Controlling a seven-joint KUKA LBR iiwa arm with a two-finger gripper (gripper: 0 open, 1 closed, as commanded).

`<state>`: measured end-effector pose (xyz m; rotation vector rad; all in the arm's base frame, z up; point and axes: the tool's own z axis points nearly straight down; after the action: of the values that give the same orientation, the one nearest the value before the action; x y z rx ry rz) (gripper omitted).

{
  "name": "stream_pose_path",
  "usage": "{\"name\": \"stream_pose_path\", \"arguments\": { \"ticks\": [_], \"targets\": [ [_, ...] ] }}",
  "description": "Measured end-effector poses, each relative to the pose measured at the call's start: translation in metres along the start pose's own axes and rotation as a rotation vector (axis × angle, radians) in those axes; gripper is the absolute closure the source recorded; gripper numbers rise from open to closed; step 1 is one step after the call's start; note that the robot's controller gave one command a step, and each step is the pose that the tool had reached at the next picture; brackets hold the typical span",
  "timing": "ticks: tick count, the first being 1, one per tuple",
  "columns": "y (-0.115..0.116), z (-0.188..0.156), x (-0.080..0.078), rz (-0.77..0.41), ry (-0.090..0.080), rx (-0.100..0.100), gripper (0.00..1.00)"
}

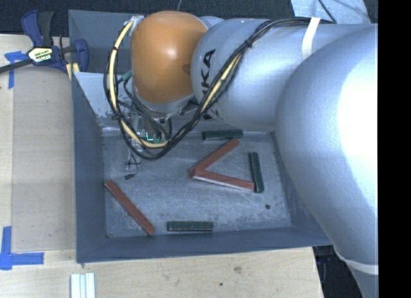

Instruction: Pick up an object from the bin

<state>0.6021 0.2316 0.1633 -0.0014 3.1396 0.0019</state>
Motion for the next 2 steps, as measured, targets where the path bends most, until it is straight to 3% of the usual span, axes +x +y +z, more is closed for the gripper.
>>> {"name": "stream_pose_path", "arguments": {
  "ticks": [1,2],
  "targets": [
    [0.000,0.000,0.000,0.001,0.000,0.000,0.00],
    [0.002,0.063,0.039,0.107,-0.002,-0.001,0.00]
  ]
}}
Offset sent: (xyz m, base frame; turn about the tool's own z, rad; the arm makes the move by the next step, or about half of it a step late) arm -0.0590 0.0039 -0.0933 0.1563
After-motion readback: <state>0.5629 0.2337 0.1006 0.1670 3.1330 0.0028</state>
